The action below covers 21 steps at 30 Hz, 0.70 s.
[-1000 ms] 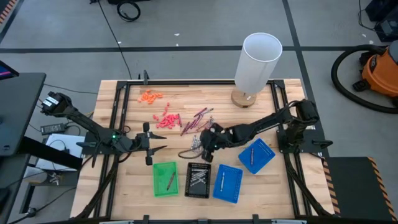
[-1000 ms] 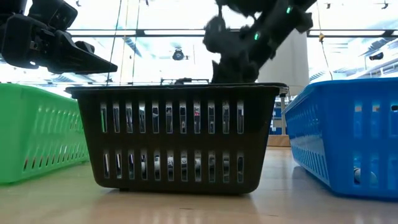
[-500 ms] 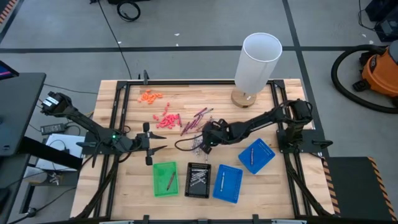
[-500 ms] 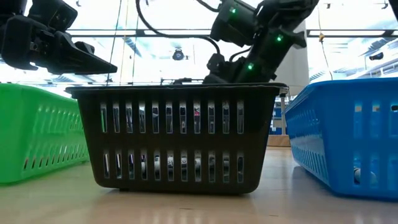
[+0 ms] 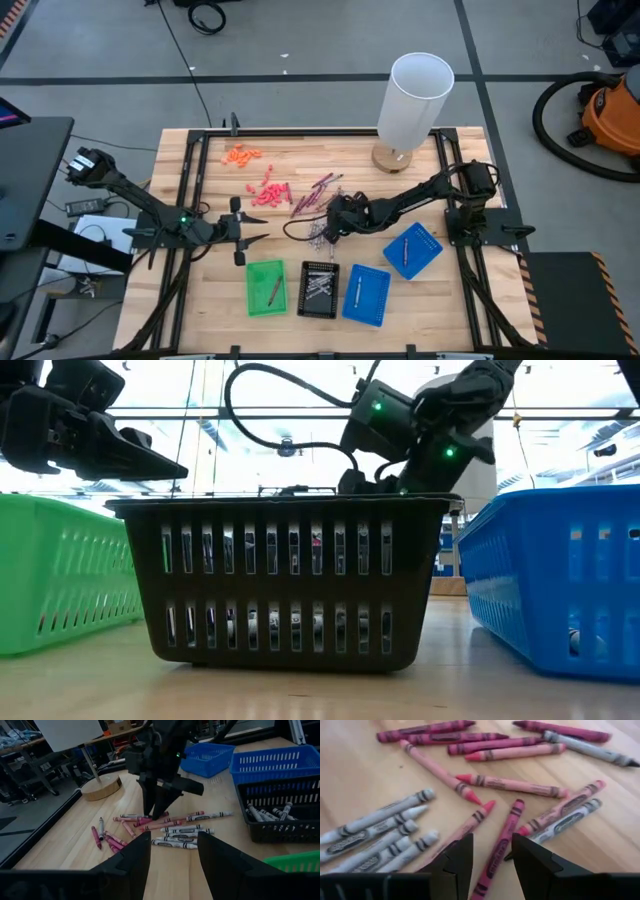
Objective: Sort crayons
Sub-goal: Put the red crayon into the green basket
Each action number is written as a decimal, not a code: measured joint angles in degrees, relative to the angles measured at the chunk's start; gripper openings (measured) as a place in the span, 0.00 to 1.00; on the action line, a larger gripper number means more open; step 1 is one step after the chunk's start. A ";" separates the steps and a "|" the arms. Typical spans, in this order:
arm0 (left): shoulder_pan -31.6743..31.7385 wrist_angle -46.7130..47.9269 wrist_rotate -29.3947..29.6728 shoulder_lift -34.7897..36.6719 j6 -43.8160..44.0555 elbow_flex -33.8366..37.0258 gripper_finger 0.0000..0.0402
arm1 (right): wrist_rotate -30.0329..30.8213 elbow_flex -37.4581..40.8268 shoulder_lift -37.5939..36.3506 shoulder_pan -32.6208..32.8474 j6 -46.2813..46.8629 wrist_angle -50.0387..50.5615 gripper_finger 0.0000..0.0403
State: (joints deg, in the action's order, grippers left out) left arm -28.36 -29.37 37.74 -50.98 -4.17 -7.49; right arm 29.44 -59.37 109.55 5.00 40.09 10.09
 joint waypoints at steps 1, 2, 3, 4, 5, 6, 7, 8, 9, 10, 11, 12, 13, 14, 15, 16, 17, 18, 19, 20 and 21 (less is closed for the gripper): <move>0.00 -0.06 0.02 0.00 0.00 -0.02 0.43 | 0.26 0.17 -0.04 0.01 -0.04 0.61 0.35; 0.02 0.00 0.01 0.02 0.02 -0.02 0.43 | 0.37 0.25 -0.04 0.00 -0.08 0.77 0.35; 0.00 0.07 0.00 0.02 0.01 -0.02 0.43 | 0.32 0.20 -0.04 -0.01 -0.08 0.76 0.35; 0.00 0.02 0.02 0.02 0.02 -0.02 0.43 | 0.03 0.13 -0.06 -0.01 -0.10 0.93 0.35; 0.00 0.05 0.00 0.02 0.02 -0.02 0.43 | -0.56 0.13 -0.08 -0.01 -0.19 1.35 0.35; 0.00 0.25 0.00 0.02 0.02 -0.02 0.43 | -1.06 0.13 -0.08 -0.08 -0.21 2.07 0.35; 0.00 0.24 0.02 0.02 0.02 -0.02 0.43 | -1.36 0.15 -0.08 -0.18 -0.16 2.80 0.35; 0.01 0.07 0.01 0.02 0.02 -0.02 0.43 | -1.68 0.15 -0.08 -0.20 -0.16 3.20 0.35; 0.00 0.09 0.00 0.02 0.02 -0.02 0.43 | -2.27 0.15 -0.08 -0.21 -0.16 3.39 0.35; 0.00 0.22 0.01 0.02 0.02 -0.02 0.43 | -2.70 0.13 -0.08 -0.25 -0.14 3.53 0.35; 0.00 0.17 0.01 0.02 0.02 -0.02 0.43 | -3.19 0.13 -0.08 -0.27 -0.15 3.52 0.35; 0.00 0.08 0.00 0.02 0.02 -0.02 0.43 | -3.65 0.13 -0.08 -0.29 -0.14 3.51 0.35; 0.00 0.11 0.00 0.02 0.02 -0.02 0.43 | -3.89 0.13 -0.08 -0.28 -0.18 3.66 0.35; 0.00 0.11 0.01 0.02 0.02 -0.02 0.43 | -4.18 0.11 -0.08 -0.27 -0.46 3.83 0.35; 0.00 0.07 0.01 0.02 0.02 -0.02 0.43 | -4.49 0.07 -0.08 -0.24 -0.92 3.94 0.35; 0.00 0.07 0.01 0.02 0.02 -0.02 0.43 | -4.64 0.06 -0.08 -0.22 -1.04 4.16 0.35; 0.00 0.07 0.02 0.02 0.02 -0.02 0.43 | -4.65 0.04 -0.08 -0.21 -1.06 4.45 0.34; 0.00 0.05 0.02 0.02 0.02 -0.02 0.43 | -4.73 0.02 -0.08 -0.19 -1.08 4.63 0.33; 0.00 0.05 0.00 0.02 0.04 -0.02 0.43 | -4.95 0.02 -0.10 -0.18 -1.10 4.74 0.32; 0.00 0.06 0.00 0.02 0.05 -0.02 0.43 | -5.10 0.02 -0.12 -0.19 -1.13 4.76 0.31; 0.00 0.04 0.01 0.02 0.05 -0.02 0.43 | -5.24 0.02 -0.12 -0.18 -1.15 4.76 0.29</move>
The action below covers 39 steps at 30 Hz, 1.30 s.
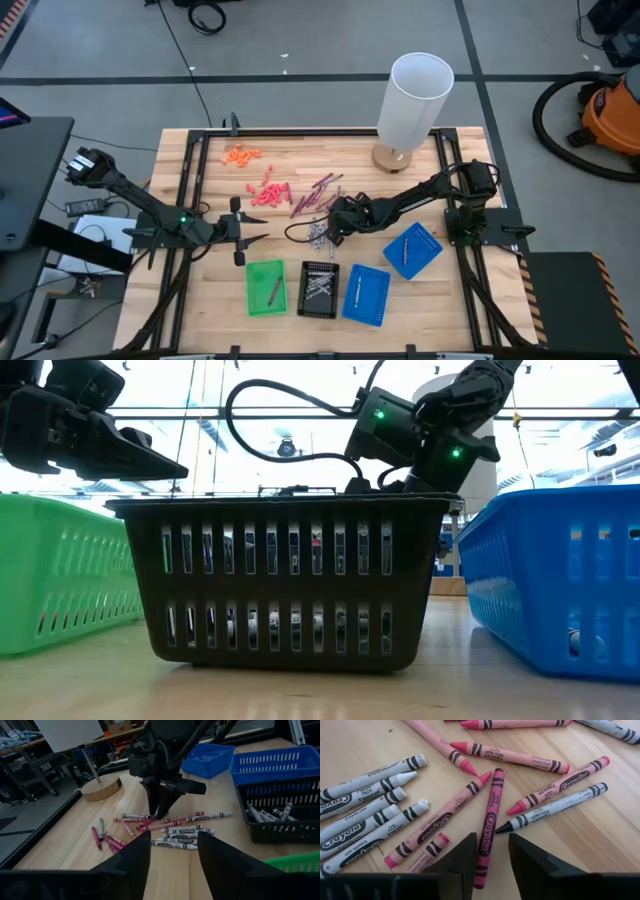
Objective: Sort crayons
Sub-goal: Put the red crayon into the green basket
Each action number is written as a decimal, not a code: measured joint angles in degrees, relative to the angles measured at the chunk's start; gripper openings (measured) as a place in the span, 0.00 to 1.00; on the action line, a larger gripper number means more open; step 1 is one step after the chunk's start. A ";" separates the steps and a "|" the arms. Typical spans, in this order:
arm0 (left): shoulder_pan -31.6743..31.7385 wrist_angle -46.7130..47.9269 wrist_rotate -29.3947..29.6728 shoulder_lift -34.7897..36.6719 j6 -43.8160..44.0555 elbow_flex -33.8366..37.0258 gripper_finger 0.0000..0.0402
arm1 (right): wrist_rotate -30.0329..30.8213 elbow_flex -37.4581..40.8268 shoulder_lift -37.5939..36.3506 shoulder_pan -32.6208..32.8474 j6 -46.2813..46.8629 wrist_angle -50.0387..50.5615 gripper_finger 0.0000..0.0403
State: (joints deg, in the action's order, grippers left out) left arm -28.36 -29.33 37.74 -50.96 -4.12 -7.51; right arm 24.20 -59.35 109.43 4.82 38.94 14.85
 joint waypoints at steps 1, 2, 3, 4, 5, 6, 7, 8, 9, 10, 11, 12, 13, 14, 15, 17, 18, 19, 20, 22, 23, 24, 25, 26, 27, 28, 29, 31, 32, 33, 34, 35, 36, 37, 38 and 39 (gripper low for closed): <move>0.00 -0.01 -0.01 0.00 0.02 0.00 0.43 | -0.15 0.00 0.00 0.02 -0.04 0.02 0.27; 0.00 0.01 -0.01 0.00 0.02 0.00 0.43 | -0.40 -0.01 0.00 0.02 -0.08 0.05 0.25; 0.00 0.01 0.01 0.00 0.02 0.00 0.43 | -0.72 -0.03 -0.01 0.02 -0.14 0.08 0.23; 0.00 -0.01 -0.01 0.00 0.02 0.00 0.43 | -1.04 -0.04 -0.02 0.02 -0.25 0.10 0.21; 0.00 0.01 -0.01 0.00 0.02 0.00 0.43 | -1.19 -0.04 -0.02 0.02 -0.38 0.11 0.18; 0.00 0.01 0.01 0.00 0.02 0.00 0.43 | -1.36 -0.04 -0.02 0.04 -0.49 0.11 0.16; 0.00 0.01 0.00 0.00 0.02 0.00 0.43 | -1.50 -0.04 -0.02 0.04 -0.57 0.15 0.13; 0.00 0.01 0.01 0.00 0.02 0.00 0.43 | -1.61 -0.06 -0.04 0.04 -0.61 0.19 0.11; 0.00 0.03 -0.01 0.00 0.02 0.00 0.43 | -1.72 -0.06 -0.08 0.04 -0.83 0.24 0.09; 0.00 0.01 0.00 0.00 0.02 0.00 0.43 | -1.81 -0.07 -0.09 0.04 -1.12 0.24 0.07; 0.00 0.01 -0.01 0.00 0.02 0.00 0.43 | -1.83 -0.07 -0.09 0.04 -1.20 0.24 0.06; 0.00 0.01 -0.01 0.00 0.02 0.00 0.43 | -1.83 -0.05 -0.09 0.04 -1.20 0.24 0.05; 0.00 0.01 0.01 0.00 0.02 0.00 0.43 | -1.83 -0.05 -0.09 0.04 -1.20 0.23 0.05; 0.00 0.01 -0.01 0.00 0.02 0.00 0.43 | -1.80 -0.04 -0.09 0.04 -1.20 0.22 0.05; 0.00 0.01 -0.01 0.00 0.02 0.00 0.43 | -1.75 -0.04 -0.09 0.04 -1.20 0.22 0.06; 0.00 0.01 -0.01 0.00 0.02 0.00 0.43 | -1.57 -0.04 -0.11 0.04 -1.48 0.22 0.07; 0.00 0.01 -0.01 0.00 0.02 0.00 0.43 | -1.59 0.01 -0.27 0.04 -1.61 0.24 0.08; 0.00 0.01 -0.01 0.00 0.02 0.00 0.43 | -1.63 0.02 -0.40 0.03 -1.69 0.32 0.08; 0.00 0.01 -0.01 0.00 0.02 0.00 0.43 | -1.74 0.11 -0.76 0.02 -1.93 0.54 0.08; 0.00 0.01 -0.01 0.00 0.02 0.00 0.43 | -2.24 0.31 -1.79 0.04 -2.65 1.54 0.08; 0.00 0.01 -0.01 0.00 0.02 0.00 0.43 | -2.45 0.33 -2.41 0.09 -2.87 1.53 0.08; 0.00 0.02 -0.01 0.00 0.02 0.00 0.43 | -2.48 0.33 -3.08 0.19 -3.10 1.41 0.08; 0.00 0.01 -0.01 0.00 0.02 0.00 0.43 | -2.53 0.30 -3.87 0.29 -3.21 1.40 0.08; 0.00 0.03 0.00 0.00 0.02 0.00 0.43 | -2.49 0.26 -4.52 0.41 -3.45 1.36 0.08; 0.00 0.05 -0.01 0.00 0.02 0.00 0.43 | -2.47 0.22 -5.00 0.59 -3.63 1.14 0.08; 0.00 0.06 0.01 0.00 0.02 0.00 0.43 | -2.46 0.22 -5.44 0.77 -4.02 1.14 0.08; 0.00 0.06 0.00 0.00 0.02 0.00 0.43 | -2.47 0.22 -5.92 1.05 -4.29 1.25 0.08; 0.00 0.08 -0.01 0.00 0.00 0.00 0.43 | -3.04 0.22 -6.99 1.61 -5.13 0.30 0.08; 0.00 0.06 0.01 0.00 0.02 0.00 0.43 | -3.61 0.22 -7.37 1.94 -6.34 -0.62 0.08; 0.00 0.06 -0.01 0.00 0.02 0.00 0.43 | -4.35 0.22 -7.51 2.35 -7.96 -2.07 0.08; 0.00 0.08 -0.01 0.00 0.00 0.00 0.43 | -5.14 0.22 -7.52 2.77 -9.50 -4.11 0.08; 0.00 0.08 -0.01 0.00 0.00 0.00 0.43 | -6.19 0.22 -7.52 3.21 -10.78 -6.44 0.08; 0.00 0.06 -0.01 0.00 0.01 0.00 0.43 | -7.04 0.22 -7.52 3.60 -11.82 -8.68 0.08; 0.00 0.06 0.01 0.00 0.01 0.00 0.43 | -8.03 0.20 -7.45 3.93 -12.60 -11.33 0.08; 0.00 0.08 -0.01 0.00 0.01 0.00 0.43 | -9.06 0.15 -7.41 4.22 -13.29 -13.45 0.08; 0.00 0.06 -0.01 0.00 0.02 0.00 0.43 | -9.64 0.15 -7.39 4.47 -13.77 -15.03 0.08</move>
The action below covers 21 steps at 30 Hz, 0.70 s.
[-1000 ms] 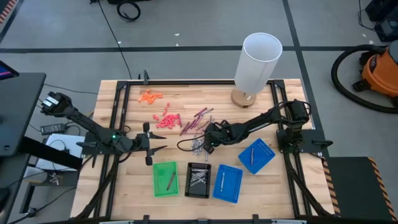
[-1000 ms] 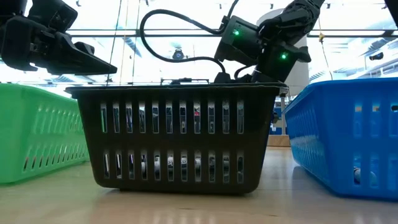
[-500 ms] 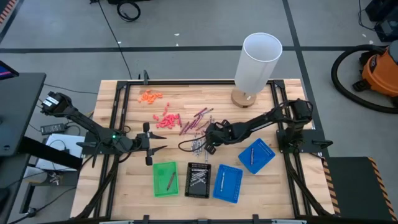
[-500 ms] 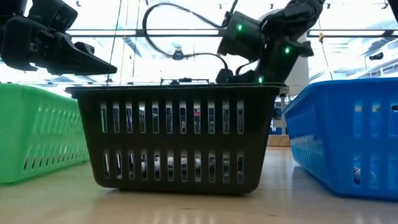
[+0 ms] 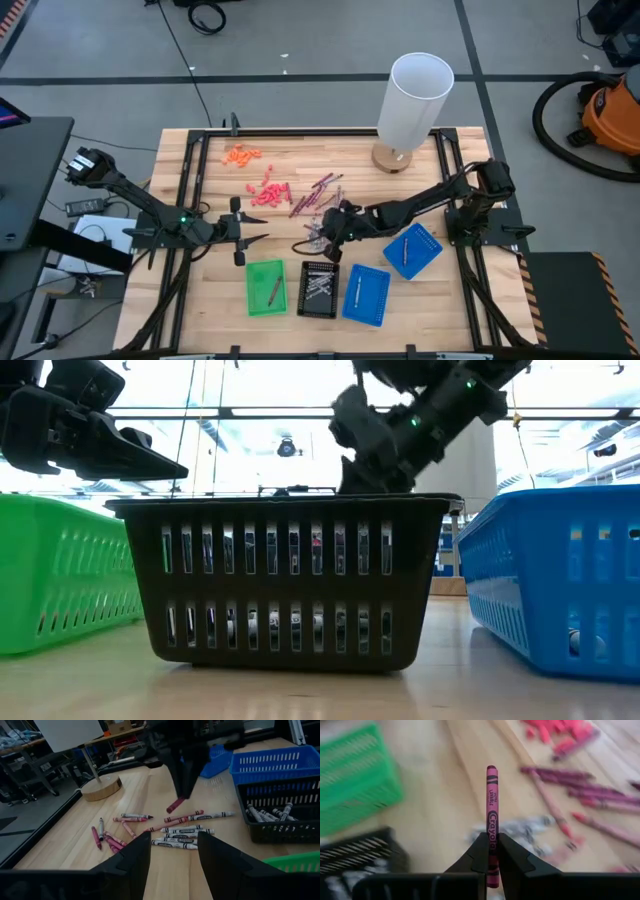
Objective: Sort crayons
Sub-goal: Put the red crayon into the green basket
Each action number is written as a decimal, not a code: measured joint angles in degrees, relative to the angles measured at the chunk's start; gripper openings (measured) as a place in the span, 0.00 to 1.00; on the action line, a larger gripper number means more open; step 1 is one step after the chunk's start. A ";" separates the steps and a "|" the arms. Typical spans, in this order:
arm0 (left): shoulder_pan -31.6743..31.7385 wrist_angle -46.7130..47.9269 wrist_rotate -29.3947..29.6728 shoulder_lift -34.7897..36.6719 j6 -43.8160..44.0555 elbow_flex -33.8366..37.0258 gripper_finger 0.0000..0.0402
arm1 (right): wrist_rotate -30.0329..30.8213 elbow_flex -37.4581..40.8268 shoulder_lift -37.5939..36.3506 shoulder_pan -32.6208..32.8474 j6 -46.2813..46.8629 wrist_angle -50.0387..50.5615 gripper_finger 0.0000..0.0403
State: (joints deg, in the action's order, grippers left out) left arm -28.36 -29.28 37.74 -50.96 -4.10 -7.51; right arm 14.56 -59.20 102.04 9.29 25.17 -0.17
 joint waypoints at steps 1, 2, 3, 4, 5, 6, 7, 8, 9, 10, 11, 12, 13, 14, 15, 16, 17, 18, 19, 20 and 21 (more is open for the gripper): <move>0.00 -0.02 0.00 0.00 -0.02 0.00 0.43 | -0.18 0.00 0.00 0.30 -0.55 -1.56 0.08; 0.00 0.00 0.02 0.00 -0.02 0.00 0.43 | -0.30 0.00 0.03 0.59 -1.21 -3.23 0.09; 0.00 0.00 0.00 0.00 -0.02 0.00 0.43 | -0.29 0.00 0.04 0.86 -1.82 -4.86 0.09; 0.00 -0.04 0.00 0.00 -0.02 0.00 0.43 | -0.32 0.00 0.04 1.19 -2.37 -6.34 0.09; 0.00 -0.03 0.02 0.00 -0.02 0.00 0.43 | -0.66 0.00 0.04 1.51 -2.72 -7.76 0.09; 0.00 -0.02 0.00 0.00 -0.02 0.00 0.43 | -1.13 0.00 0.04 1.81 -2.86 -8.97 0.09; 0.00 -0.03 0.00 0.00 -0.02 0.00 0.43 | -1.22 -0.02 0.04 2.13 -2.88 -9.87 0.09; 0.00 -0.04 0.01 0.00 -0.02 0.00 0.43 | -1.24 -0.02 0.04 2.46 -2.88 -10.73 0.09; 0.00 -0.02 0.00 0.00 -0.04 0.00 0.43 | -1.24 -0.02 0.04 2.74 -2.90 -11.54 0.09; 0.00 -0.03 0.00 0.00 -0.04 0.00 0.43 | -1.22 -0.02 0.04 3.05 -3.00 -12.27 0.09; 0.00 -0.05 0.00 0.00 -0.04 0.00 0.43 | -1.11 -0.02 0.04 3.34 -3.13 -13.17 0.09; 0.02 -0.04 0.02 0.00 -0.11 0.00 0.43 | -0.87 -0.02 0.04 3.60 -3.31 -14.08 0.09; 0.11 -0.06 0.02 0.00 -0.43 0.00 0.43 | -0.72 -0.02 0.04 3.84 -3.50 -14.94 0.09; 0.26 -0.09 0.01 -0.01 -0.59 0.00 0.43 | -0.72 -0.02 0.04 4.10 -3.79 -15.64 0.09; 0.50 -0.11 0.00 0.00 -0.63 0.00 0.43 | -0.72 -0.02 0.04 4.32 -4.00 -16.14 0.09; 0.79 -0.09 0.01 0.00 -0.63 0.00 0.43 | -0.72 -0.02 0.04 4.53 -4.28 -16.73 0.09; 1.09 -0.10 0.01 0.00 -0.65 0.00 0.43 | -0.72 -0.02 0.07 4.70 -4.52 -17.38 0.09; 1.37 -0.11 0.03 0.00 -0.66 0.00 0.43 | -0.70 -0.02 0.07 4.88 -4.71 -17.96 0.09; 1.66 -0.09 0.04 0.00 -0.66 0.00 0.43 | -0.69 -0.04 0.07 5.00 -4.80 -18.30 0.09; 1.88 -0.09 0.07 0.00 -0.66 0.00 0.43 | -0.65 -0.04 0.07 5.14 -4.82 -18.28 0.09; 2.03 -0.11 0.02 0.00 -0.66 0.00 0.43 | -0.52 -0.04 0.07 5.26 -4.81 -18.23 0.09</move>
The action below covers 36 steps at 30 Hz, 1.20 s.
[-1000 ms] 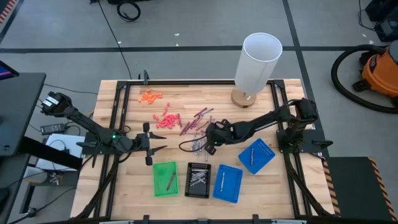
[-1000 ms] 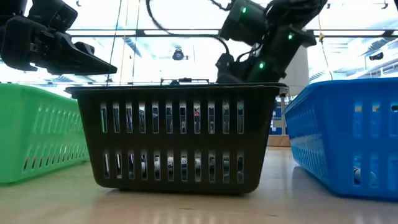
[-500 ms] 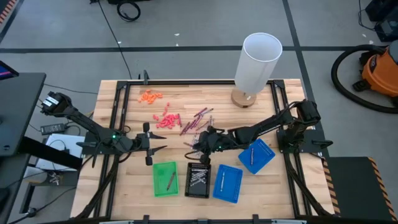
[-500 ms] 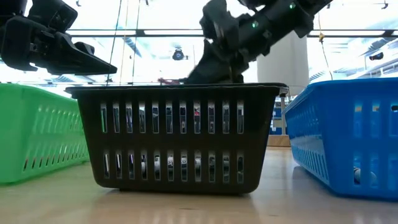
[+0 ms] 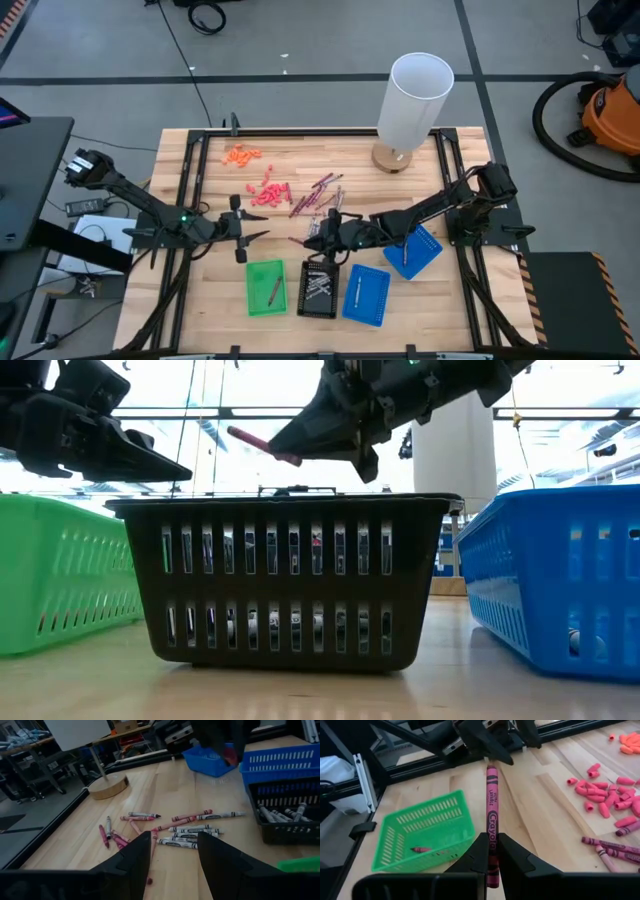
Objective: Sort crayons
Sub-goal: Put the red crayon into the green basket
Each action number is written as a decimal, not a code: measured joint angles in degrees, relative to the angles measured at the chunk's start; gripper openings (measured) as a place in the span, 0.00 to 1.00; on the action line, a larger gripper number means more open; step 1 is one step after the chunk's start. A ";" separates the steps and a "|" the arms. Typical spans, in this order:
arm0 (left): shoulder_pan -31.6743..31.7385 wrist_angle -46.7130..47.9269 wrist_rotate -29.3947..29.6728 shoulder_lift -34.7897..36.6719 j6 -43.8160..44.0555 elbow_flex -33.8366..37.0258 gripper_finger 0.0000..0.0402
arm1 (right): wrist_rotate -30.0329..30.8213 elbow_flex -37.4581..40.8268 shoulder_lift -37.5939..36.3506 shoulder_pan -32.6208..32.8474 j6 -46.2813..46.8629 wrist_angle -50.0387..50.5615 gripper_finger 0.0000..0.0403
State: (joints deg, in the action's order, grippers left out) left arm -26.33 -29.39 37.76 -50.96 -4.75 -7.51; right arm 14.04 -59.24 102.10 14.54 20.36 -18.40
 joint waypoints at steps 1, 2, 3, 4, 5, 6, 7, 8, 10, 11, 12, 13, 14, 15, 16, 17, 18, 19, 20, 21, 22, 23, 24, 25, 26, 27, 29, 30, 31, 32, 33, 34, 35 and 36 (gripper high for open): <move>0.15 0.02 0.00 0.00 0.00 0.00 0.43 | 0.25 0.00 0.00 0.17 0.00 0.01 0.09; 0.31 0.02 0.00 -0.01 -0.02 0.00 0.43 | 0.63 0.00 0.00 0.37 -0.02 -0.07 0.09; 0.46 0.02 0.00 0.00 -0.02 0.00 0.43 | 1.01 0.00 0.00 0.57 -0.02 -0.35 0.09; 0.50 0.02 0.00 -0.01 -0.02 0.00 0.43 | 1.20 0.00 0.00 0.76 -0.03 -0.78 0.09; 0.50 0.02 0.02 0.00 -0.06 0.00 0.43 | 1.25 0.00 0.01 0.92 -0.14 -1.40 0.09; 0.50 0.01 0.01 0.00 -0.14 0.00 0.43 | 1.32 -0.02 0.33 1.11 -0.48 -2.63 0.09; 0.50 0.01 0.00 0.00 -0.15 0.00 0.43 | 1.34 -0.39 0.80 1.30 -0.87 -3.74 0.09; 0.50 0.02 0.00 -0.02 -0.15 0.00 0.43 | 1.34 -0.74 1.00 1.53 -1.35 -3.70 0.09; 0.50 0.04 0.00 -0.02 -0.15 0.00 0.43 | 1.34 -2.67 2.88 1.88 -2.08 -4.22 0.09; 0.50 0.12 0.00 -0.02 -0.15 0.00 0.43 | 1.17 -3.63 3.73 2.02 -2.65 -4.32 0.09; 0.50 0.03 0.00 -0.02 -0.15 0.02 0.43 | 0.96 -4.27 4.51 2.13 -3.17 -3.32 0.09; 0.50 0.00 0.00 -0.02 -0.15 0.02 0.43 | 0.39 -5.94 6.04 2.25 -3.86 -3.59 0.09; 0.50 0.28 0.01 -0.02 -0.13 0.02 0.43 | -0.49 -7.48 7.39 2.23 -4.39 -3.81 0.09; 0.50 0.43 0.00 -0.03 -0.13 0.03 0.43 | -0.63 -8.68 8.38 2.26 -4.91 -3.49 0.09; 0.50 0.30 0.00 -0.04 -0.13 0.04 0.43 | -1.02 -10.02 9.26 2.37 -5.62 -2.97 0.09; 0.50 0.28 0.00 -0.02 0.00 0.02 0.43 | -1.74 -11.52 10.51 2.38 -6.15 -3.04 0.09; 0.50 0.45 -0.02 -0.02 0.02 0.02 0.43 | -2.27 -12.94 11.57 2.38 -6.60 -3.53 0.09; 0.45 0.47 0.00 -0.04 0.05 0.02 0.43 | -2.65 -13.82 12.22 2.38 -7.11 -2.63 0.09; 0.42 0.45 -0.02 -0.04 0.07 0.02 0.43 | -3.17 -14.99 13.19 2.38 -7.56 -2.08 0.09; 0.42 0.70 -0.02 -0.04 0.11 0.02 0.43 | -3.89 -16.42 14.27 2.36 -7.99 -2.46 0.09; 0.39 0.99 -0.02 -0.04 0.16 0.03 0.43 | -4.61 -17.20 14.90 2.32 -8.16 -1.96 0.09; 0.39 1.05 -0.29 -0.07 0.65 0.03 0.43 | -5.20 -18.26 15.36 2.26 -8.41 -0.66 0.09; 0.41 1.42 -1.30 -0.03 1.26 0.00 0.43 | -5.67 -19.52 16.21 2.23 -8.61 0.31 0.09; 0.39 2.02 -2.60 0.05 1.40 0.00 0.43 | -5.96 -20.55 16.80 2.19 -8.74 1.56 0.09; 0.39 2.17 -5.24 -0.01 1.42 0.04 0.43 | -5.99 -21.10 16.93 2.17 -9.16 3.86 0.09; 0.42 2.01 -8.56 -0.11 1.42 0.02 0.43 | -5.89 -21.48 16.96 2.15 -9.67 5.89 0.09; 0.36 2.06 -13.96 -0.11 1.17 0.02 0.43 | -4.56 -21.77 17.14 2.14 -10.09 6.38 0.09; 0.35 1.91 -15.97 -0.11 1.13 0.02 0.43 | -3.67 -21.76 16.74 2.14 -10.65 6.96 0.09; 0.37 1.87 -17.05 -0.11 1.14 0.02 0.43 | -3.05 -21.75 16.44 2.16 -11.42 7.18 0.09; 0.37 1.94 -18.07 -0.11 1.13 0.02 0.43 | -2.40 -21.78 16.28 2.22 -11.87 6.51 0.09; 0.32 1.94 -19.21 -0.11 1.13 0.02 0.43 | -1.25 -21.88 16.05 2.35 -12.28 6.47 0.09; 0.24 1.80 -20.61 -0.11 1.13 0.02 0.43 | -0.29 -21.86 15.72 2.49 -12.56 6.96 0.09; 0.06 1.70 -21.76 -0.11 1.10 0.02 0.43 | 0.13 -21.84 15.65 2.54 -12.89 7.03 0.09; -0.17 1.58 -22.76 -0.11 1.03 0.02 0.43 | 0.32 -21.84 15.65 2.58 -12.99 7.19 0.09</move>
State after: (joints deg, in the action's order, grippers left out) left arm -26.50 -27.81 14.99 -51.07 -3.73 -7.49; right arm 14.36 -81.08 117.75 17.12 7.37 -11.21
